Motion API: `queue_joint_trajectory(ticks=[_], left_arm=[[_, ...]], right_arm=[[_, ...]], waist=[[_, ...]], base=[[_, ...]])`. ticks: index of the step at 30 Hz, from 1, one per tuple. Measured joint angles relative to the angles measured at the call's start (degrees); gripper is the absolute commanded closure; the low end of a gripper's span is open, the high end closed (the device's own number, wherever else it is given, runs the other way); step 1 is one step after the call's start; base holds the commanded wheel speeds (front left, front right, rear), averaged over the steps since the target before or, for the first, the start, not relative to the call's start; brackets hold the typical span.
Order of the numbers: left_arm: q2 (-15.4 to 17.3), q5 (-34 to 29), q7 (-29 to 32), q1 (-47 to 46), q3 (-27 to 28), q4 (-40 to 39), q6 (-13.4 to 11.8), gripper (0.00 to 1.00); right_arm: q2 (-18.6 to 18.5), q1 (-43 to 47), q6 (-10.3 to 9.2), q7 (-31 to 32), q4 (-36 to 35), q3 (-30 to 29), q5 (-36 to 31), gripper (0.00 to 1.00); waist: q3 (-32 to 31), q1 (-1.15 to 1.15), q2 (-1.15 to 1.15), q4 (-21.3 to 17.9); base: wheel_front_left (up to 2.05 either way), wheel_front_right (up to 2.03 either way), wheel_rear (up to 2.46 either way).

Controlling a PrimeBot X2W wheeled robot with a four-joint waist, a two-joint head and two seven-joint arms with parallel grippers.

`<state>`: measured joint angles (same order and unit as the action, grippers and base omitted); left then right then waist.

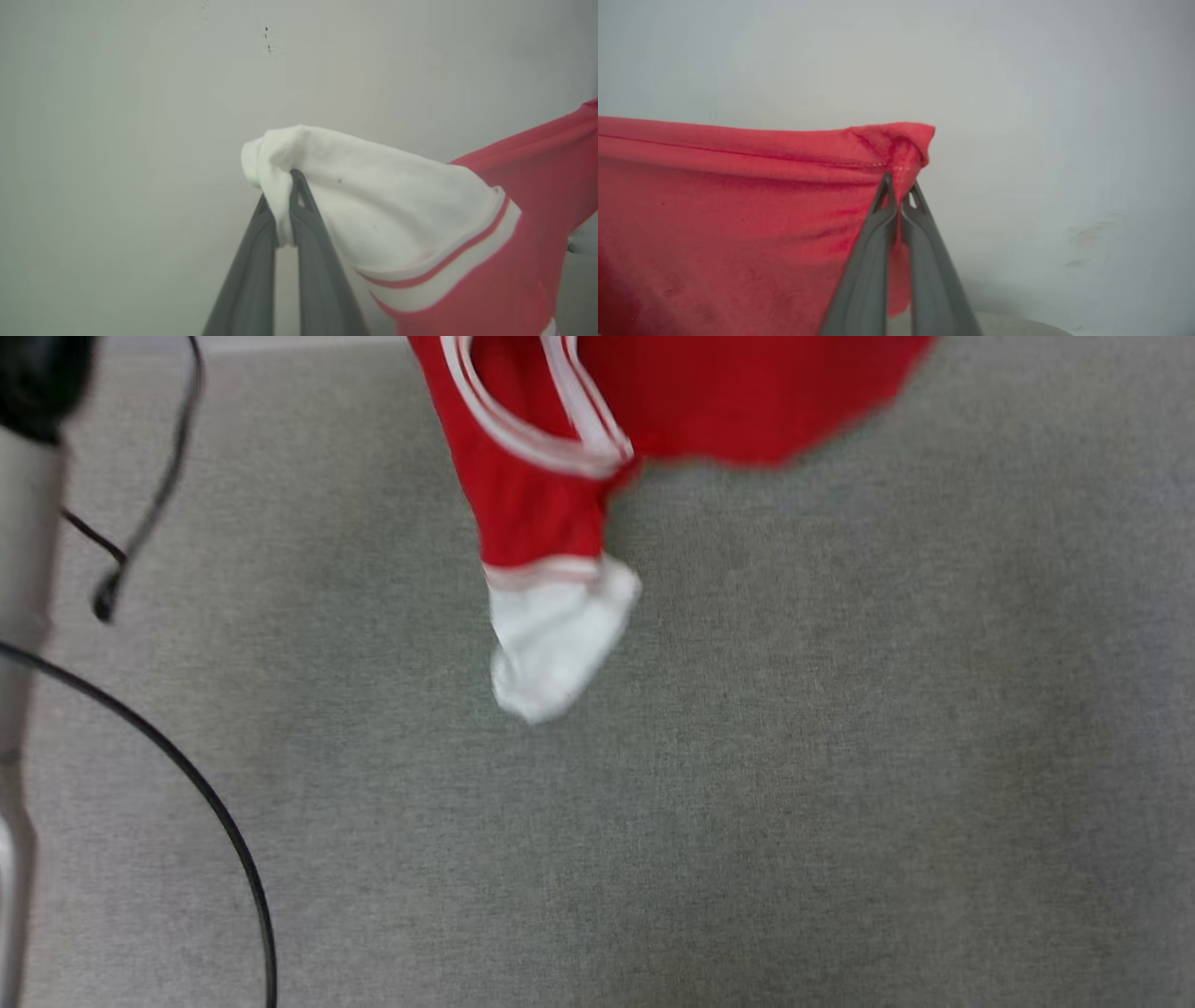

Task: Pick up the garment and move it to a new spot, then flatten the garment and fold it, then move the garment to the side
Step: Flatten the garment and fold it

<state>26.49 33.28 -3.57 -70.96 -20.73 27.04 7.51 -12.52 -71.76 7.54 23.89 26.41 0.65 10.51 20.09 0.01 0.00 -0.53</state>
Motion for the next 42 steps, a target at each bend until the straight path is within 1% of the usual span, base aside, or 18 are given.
queue_joint_trajectory(ticks=[7,13,18,24,26,30,33,37,38,42], left_arm=[[2.71,-3.33,-2.94,-16.53,-0.93,5.82,0.05,1.00],[5.17,-2.53,-4.47,-26.15,-2.16,9.04,0.07,1.00],[5.97,0.24,-6.23,-29.35,-4.05,12.41,0.05,1.00],[6.05,4.92,-8.27,-28.93,-8.33,14.71,0.04,1.00],[6.17,7.06,-8.80,-27.64,-9.88,14.80,0.04,1.00],[7.39,10.89,-9.62,-23.99,-13.38,13.40,0.03,1.00],[8.37,13.80,-10.37,-18.97,-15.24,11.87,0.03,1.00],[9.03,16.18,-11.03,-8.98,-17.80,9.26,0.04,1.00],[8.93,17.38,-11.17,-5.83,-17.96,8.71,0.04,1.00],[9.05,18.40,-11.33,6.06,-18.11,5.91,0.01,1.00]], right_arm=[[2.43,-13.46,0.02,-5.80,2.27,-3.48,-3.14,1.00],[4.02,-22.62,0.03,-9.48,5.30,-4.26,-4.69,1.00],[5.02,-26.17,0.03,-11.80,8.68,-3.70,-5.28,1.00],[4.74,-26.71,0.01,-13.25,13.19,-1.79,-4.85,1.00],[4.38,-26.46,0.01,-13.35,14.47,-0.80,-3.55,1.00],[3.10,-23.75,0.01,-13.32,15.28,2.57,-1.41,1.00],[1.78,-17.70,0.01,-13.12,15.14,5.78,1.36,1.00],[-0.90,-7.29,0.00,-13.21,12.80,9.33,4.97,1.00],[-1.34,-4.07,0.00,-13.21,12.01,9.83,6.05,1.00],[-2.61,8.87,0.01,-13.50,8.53,11.35,9.02,1.00]], waist=[[6.32,0.00,0.00,-1.22],[12.19,0.00,0.00,-2.34],[17.10,0.00,0.00,-2.87],[21.33,0.00,0.00,-2.42],[21.87,0.01,0.00,-1.89],[21.82,0.00,0.00,-0.98],[20.46,0.00,0.00,-0.82],[17.55,0.00,0.00,-0.37],[16.65,0.00,0.00,-0.24],[12.30,-0.01,0.00,0.15]], base=[[0.00,0.00,0.00],[0.00,0.00,0.00],[0.00,0.00,0.00],[0.00,0.00,0.00],[0.00,0.00,0.00],[0.00,0.00,0.00],[0.00,0.00,0.00],[0.00,0.00,0.00],[0.00,0.00,0.00],[0.00,0.00,0.00]])
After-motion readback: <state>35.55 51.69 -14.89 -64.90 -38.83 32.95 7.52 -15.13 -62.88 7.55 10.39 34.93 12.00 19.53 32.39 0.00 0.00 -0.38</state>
